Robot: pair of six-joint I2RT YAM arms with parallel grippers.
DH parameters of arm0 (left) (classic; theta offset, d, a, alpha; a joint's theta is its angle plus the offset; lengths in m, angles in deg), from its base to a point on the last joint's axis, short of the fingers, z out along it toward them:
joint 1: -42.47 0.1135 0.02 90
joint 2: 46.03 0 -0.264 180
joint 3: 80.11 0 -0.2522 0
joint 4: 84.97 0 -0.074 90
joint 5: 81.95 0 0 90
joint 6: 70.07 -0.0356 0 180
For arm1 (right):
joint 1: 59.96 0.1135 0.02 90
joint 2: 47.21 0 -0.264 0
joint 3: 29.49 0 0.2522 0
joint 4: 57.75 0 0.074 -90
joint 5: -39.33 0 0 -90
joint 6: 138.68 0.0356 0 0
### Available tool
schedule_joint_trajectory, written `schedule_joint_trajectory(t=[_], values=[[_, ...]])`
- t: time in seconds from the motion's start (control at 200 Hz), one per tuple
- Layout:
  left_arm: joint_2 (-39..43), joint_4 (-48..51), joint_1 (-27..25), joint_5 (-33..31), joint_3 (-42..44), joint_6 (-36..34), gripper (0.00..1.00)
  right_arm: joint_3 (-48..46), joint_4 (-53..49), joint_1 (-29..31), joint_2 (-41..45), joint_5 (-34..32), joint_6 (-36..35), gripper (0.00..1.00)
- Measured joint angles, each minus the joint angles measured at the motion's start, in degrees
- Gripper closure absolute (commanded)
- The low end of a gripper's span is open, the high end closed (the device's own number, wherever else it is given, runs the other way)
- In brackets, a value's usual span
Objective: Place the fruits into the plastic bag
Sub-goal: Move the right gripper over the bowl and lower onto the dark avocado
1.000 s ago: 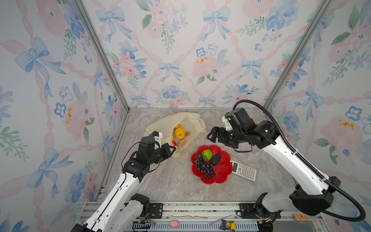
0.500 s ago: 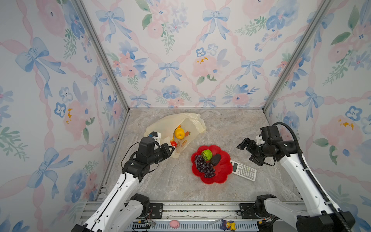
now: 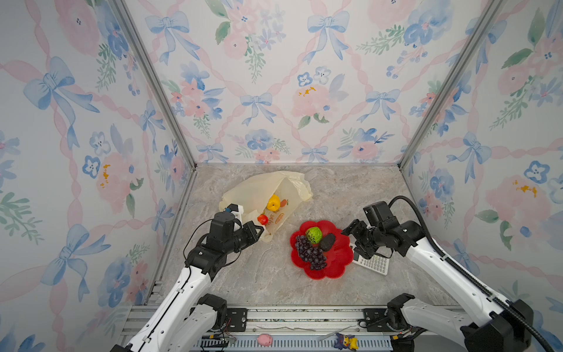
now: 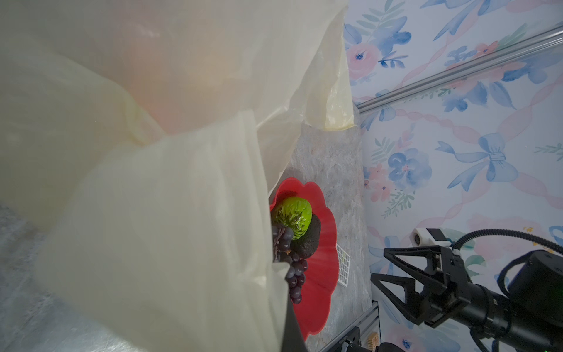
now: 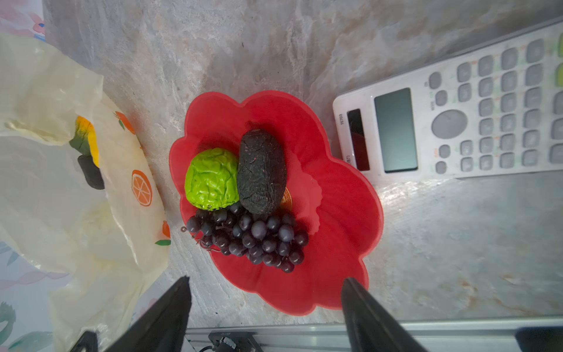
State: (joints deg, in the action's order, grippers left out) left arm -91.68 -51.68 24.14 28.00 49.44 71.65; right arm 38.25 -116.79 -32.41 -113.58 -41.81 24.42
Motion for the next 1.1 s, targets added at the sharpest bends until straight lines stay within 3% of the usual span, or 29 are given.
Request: schedule_joint_trajectory(t=[0.53,1.1], values=[[4.04,0.09,0.0,-0.61,1.22,1.46,1.0,6.56,7.23,4.9,-21.84,-0.24,0.85,0.25],[2.19,0.07,0.0,-0.63,1.22,1.44,1.0,6.56,7.65,5.25,-29.2,0.46,-0.52,0.25]])
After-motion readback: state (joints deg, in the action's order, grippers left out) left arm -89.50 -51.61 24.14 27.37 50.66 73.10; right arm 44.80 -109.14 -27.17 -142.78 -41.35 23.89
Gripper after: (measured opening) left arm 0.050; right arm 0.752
